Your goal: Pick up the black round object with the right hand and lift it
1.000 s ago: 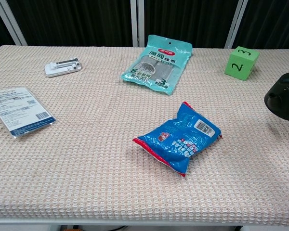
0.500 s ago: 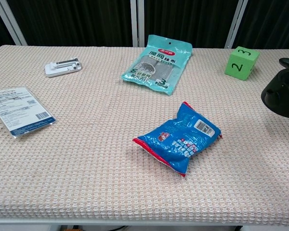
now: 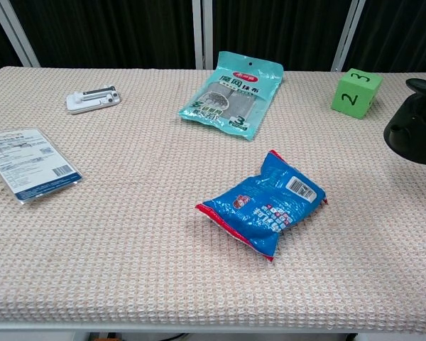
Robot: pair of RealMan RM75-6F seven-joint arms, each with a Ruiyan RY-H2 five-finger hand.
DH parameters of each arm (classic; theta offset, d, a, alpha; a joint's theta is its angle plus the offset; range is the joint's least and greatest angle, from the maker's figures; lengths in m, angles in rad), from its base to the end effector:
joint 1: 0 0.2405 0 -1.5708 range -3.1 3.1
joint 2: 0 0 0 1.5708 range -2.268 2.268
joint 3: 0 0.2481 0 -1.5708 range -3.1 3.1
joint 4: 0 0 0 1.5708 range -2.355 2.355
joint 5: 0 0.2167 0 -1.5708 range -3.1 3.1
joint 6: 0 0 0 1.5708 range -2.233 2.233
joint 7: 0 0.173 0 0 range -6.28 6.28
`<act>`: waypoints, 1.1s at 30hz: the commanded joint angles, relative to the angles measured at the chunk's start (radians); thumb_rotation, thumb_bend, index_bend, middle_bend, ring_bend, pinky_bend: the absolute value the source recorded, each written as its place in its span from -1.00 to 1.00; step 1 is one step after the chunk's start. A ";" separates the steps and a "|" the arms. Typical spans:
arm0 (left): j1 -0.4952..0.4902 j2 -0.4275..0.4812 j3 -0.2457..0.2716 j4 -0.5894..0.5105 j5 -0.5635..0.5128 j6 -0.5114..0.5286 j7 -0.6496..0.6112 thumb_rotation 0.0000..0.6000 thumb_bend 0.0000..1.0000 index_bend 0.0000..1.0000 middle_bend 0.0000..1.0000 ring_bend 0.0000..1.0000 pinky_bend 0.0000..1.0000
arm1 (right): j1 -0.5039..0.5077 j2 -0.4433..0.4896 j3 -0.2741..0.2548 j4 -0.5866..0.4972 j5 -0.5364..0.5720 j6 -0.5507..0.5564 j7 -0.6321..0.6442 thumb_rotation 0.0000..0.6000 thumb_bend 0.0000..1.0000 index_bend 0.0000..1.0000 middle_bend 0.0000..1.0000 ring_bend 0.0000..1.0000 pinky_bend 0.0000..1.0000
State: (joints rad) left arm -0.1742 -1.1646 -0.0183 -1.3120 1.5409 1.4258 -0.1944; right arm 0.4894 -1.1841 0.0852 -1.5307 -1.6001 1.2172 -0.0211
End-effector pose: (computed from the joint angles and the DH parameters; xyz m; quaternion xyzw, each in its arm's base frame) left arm -0.3437 0.2385 0.1544 -0.6391 -0.3619 -0.3740 0.5663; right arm -0.2081 -0.3206 0.0940 0.7422 -0.2738 0.4179 0.4468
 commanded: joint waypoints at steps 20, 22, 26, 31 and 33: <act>0.000 0.001 -0.003 0.006 -0.007 -0.005 -0.008 0.86 -0.96 -0.83 -0.86 -0.99 -0.62 | 0.073 -0.025 0.037 0.032 0.019 -0.058 -0.065 0.60 -0.10 1.00 1.00 1.00 0.05; -0.001 0.000 -0.002 0.007 -0.007 -0.007 -0.008 0.87 -0.96 -0.83 -0.86 -0.99 -0.62 | 0.081 -0.026 0.040 0.036 0.018 -0.063 -0.068 0.63 -0.10 1.00 1.00 1.00 0.05; -0.001 0.000 -0.004 0.008 -0.010 -0.008 -0.008 0.88 -0.96 -0.83 -0.86 -0.99 -0.62 | 0.093 -0.030 0.039 0.047 0.007 -0.066 -0.077 0.68 -0.10 1.00 1.00 1.00 0.05; -0.002 -0.001 -0.004 0.008 -0.010 -0.011 -0.007 0.89 -0.96 -0.83 -0.86 -0.99 -0.62 | 0.104 -0.036 0.035 0.058 0.001 -0.073 -0.074 0.68 -0.10 1.00 1.00 1.00 0.06; -0.002 -0.001 -0.004 0.008 -0.011 -0.011 -0.007 0.88 -0.96 -0.83 -0.86 -0.99 -0.62 | 0.106 -0.039 0.033 0.062 0.001 -0.071 -0.071 0.68 -0.10 1.00 1.00 1.00 0.06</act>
State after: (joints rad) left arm -0.1767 -1.1654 -0.0223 -1.3038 1.5297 1.4144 -0.2015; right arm 0.5945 -1.2224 0.1191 -1.4697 -1.5986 1.1454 -0.0928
